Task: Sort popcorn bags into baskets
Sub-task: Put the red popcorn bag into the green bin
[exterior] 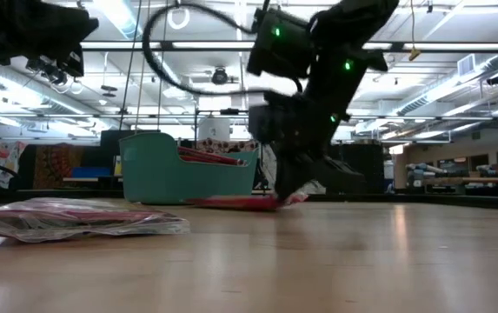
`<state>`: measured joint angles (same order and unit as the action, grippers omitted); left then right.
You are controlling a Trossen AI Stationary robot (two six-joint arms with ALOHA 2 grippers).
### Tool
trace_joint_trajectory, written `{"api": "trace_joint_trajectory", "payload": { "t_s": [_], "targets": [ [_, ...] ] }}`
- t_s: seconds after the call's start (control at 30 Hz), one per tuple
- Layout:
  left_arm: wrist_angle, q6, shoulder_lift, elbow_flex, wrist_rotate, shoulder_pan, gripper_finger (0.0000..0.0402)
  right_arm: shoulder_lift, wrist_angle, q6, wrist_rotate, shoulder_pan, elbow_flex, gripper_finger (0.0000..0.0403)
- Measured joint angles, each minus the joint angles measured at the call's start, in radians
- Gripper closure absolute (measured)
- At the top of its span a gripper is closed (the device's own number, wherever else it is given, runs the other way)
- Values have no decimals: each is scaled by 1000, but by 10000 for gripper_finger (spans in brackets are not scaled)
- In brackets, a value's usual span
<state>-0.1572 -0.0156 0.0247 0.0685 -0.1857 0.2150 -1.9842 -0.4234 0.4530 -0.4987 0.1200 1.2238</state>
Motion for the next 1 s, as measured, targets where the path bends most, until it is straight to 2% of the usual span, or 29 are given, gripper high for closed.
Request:
{"api": "trace_joint_trajectory", "payload": {
  "t_s": [0.23, 0.47, 0.67, 0.83, 1.0],
  "targets": [
    [-32, 1, 97, 0, -5, 0, 329, 51, -19, -73, 26, 2, 63, 399],
    [-46, -5, 218, 0, -5, 0, 329, 124, -29, -182, 102, 2, 82, 400],
    [-223, 51, 367, 0, -9, 0, 329, 188, -27, -286, 185, -22, 83, 401],
    [-376, 50, 484, 0, -56, 0, 329, 198, -29, -346, 237, -31, 83, 402],
    [-395, 13, 596, 0, -97, 1, 304, 198, -43, -372, 247, -32, 83, 402]
  ]
}}
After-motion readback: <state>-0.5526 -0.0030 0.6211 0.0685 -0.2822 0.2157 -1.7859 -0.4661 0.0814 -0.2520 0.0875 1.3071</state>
